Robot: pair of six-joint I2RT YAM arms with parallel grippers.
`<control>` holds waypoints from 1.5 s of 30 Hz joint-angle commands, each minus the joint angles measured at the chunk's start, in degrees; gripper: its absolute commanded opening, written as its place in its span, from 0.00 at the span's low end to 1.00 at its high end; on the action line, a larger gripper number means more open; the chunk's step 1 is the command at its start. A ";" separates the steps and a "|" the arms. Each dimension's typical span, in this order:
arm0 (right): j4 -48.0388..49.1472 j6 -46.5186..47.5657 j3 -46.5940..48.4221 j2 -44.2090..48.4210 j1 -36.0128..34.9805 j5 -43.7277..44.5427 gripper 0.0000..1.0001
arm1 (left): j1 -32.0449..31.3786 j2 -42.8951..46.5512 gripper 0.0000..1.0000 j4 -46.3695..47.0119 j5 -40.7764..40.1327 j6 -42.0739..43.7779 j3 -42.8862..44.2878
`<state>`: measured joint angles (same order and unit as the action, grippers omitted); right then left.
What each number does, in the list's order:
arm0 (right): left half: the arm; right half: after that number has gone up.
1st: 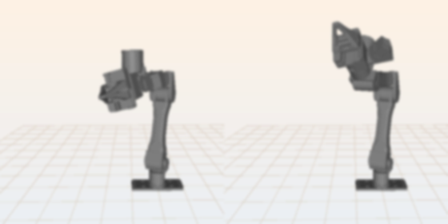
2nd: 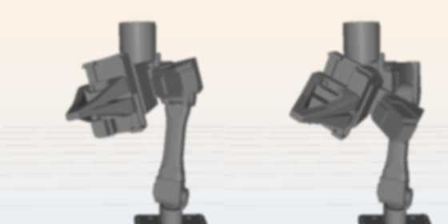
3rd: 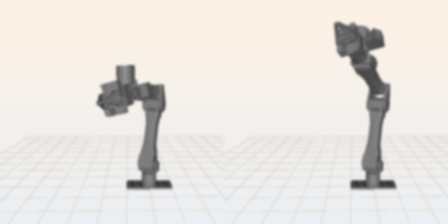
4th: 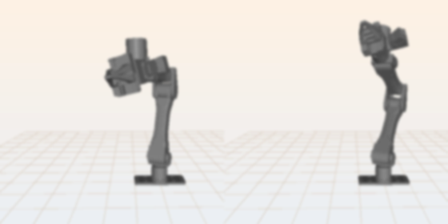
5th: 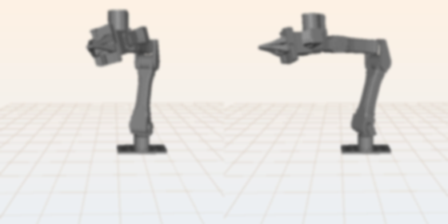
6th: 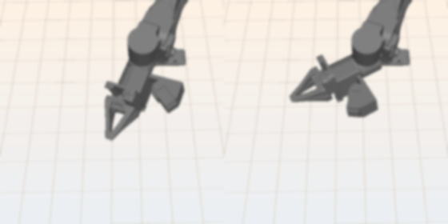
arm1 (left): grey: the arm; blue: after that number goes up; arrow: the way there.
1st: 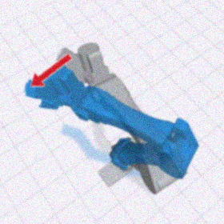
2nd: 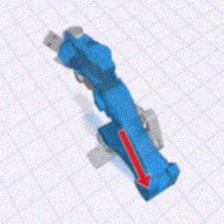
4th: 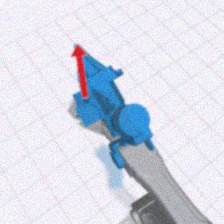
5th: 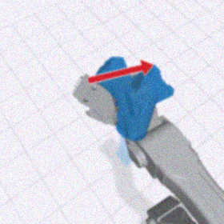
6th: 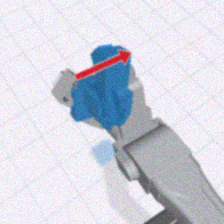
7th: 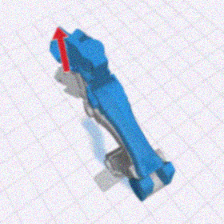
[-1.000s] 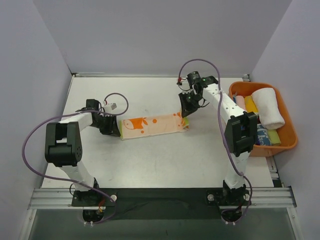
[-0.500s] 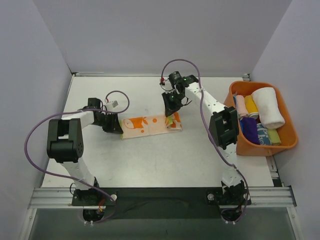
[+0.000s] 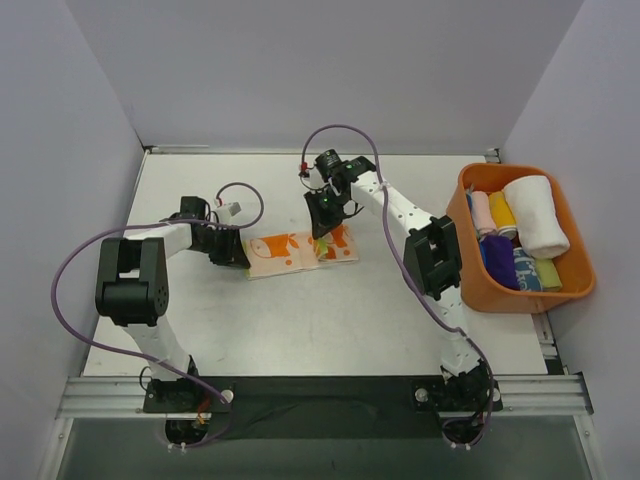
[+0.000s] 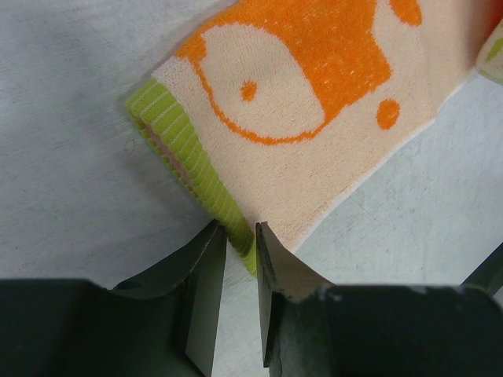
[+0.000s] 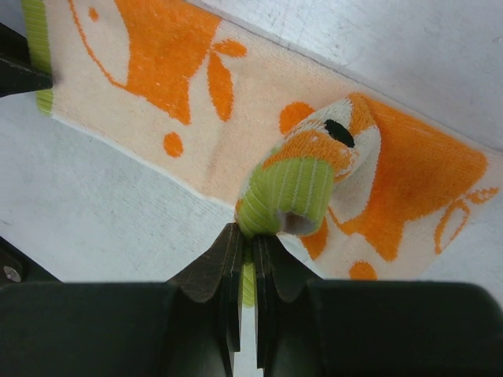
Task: Roll the towels
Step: Fold the towel
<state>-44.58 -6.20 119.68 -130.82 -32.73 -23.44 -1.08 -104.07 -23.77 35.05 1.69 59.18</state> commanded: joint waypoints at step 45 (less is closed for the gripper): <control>2.65 5.32 -12.26 -2.33 8.74 -6.17 0.02 | -8.85 -4.11 0.27 1.19 -6.22 0.85 6.20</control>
<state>-40.93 -2.31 111.11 -132.90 -22.39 -30.28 -9.80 -105.38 -22.92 32.56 1.32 61.41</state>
